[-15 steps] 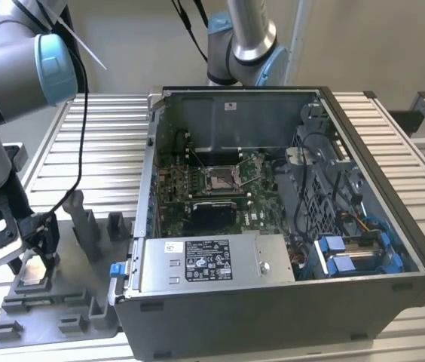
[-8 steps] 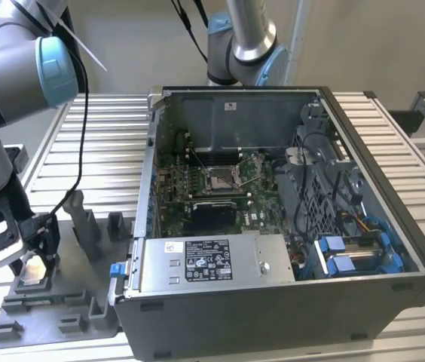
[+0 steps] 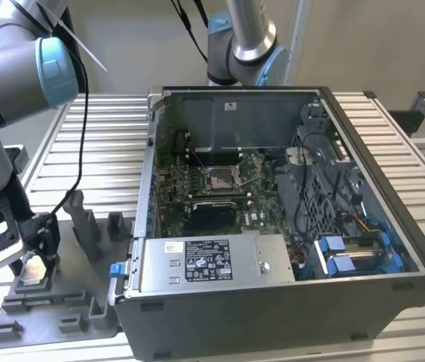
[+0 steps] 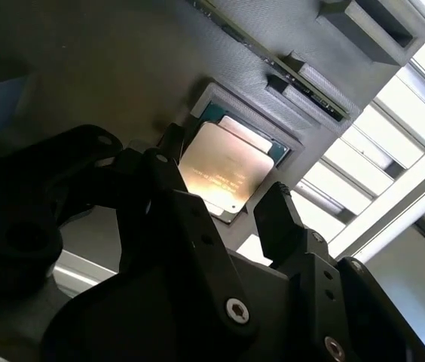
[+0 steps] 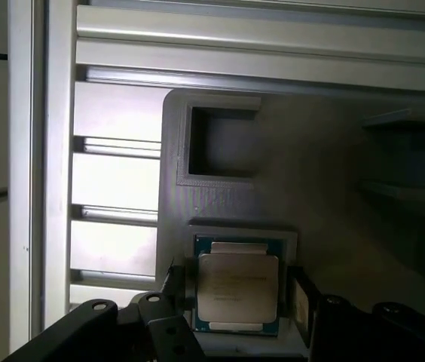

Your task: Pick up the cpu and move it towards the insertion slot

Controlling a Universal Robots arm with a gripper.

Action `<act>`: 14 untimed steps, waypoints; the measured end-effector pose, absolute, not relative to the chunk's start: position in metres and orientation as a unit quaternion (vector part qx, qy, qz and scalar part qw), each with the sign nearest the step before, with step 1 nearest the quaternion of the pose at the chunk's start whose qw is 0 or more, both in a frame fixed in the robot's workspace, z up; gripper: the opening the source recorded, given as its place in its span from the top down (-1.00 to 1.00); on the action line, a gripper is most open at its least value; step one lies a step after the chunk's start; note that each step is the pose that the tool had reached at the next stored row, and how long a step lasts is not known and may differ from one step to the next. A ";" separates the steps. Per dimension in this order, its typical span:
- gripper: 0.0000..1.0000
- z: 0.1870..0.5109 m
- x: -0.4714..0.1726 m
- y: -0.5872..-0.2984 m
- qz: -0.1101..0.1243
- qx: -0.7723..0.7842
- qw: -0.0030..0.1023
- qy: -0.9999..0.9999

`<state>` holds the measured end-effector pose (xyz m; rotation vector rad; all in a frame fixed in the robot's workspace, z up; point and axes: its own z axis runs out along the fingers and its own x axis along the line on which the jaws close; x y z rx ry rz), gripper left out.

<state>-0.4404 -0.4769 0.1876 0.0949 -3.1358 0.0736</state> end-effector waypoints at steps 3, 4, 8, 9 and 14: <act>-1.00 0.188 -0.440 -0.477 0.023 0.030 0.002 -0.999; -1.00 0.188 -0.440 -0.477 0.023 0.030 0.002 -0.999; 1.00 0.188 -0.440 -0.477 0.024 0.030 0.002 -0.999; 1.00 0.188 -0.440 -0.477 0.024 0.030 0.002 -0.999; 1.00 0.188 -0.440 -0.477 0.024 0.030 0.002 -0.999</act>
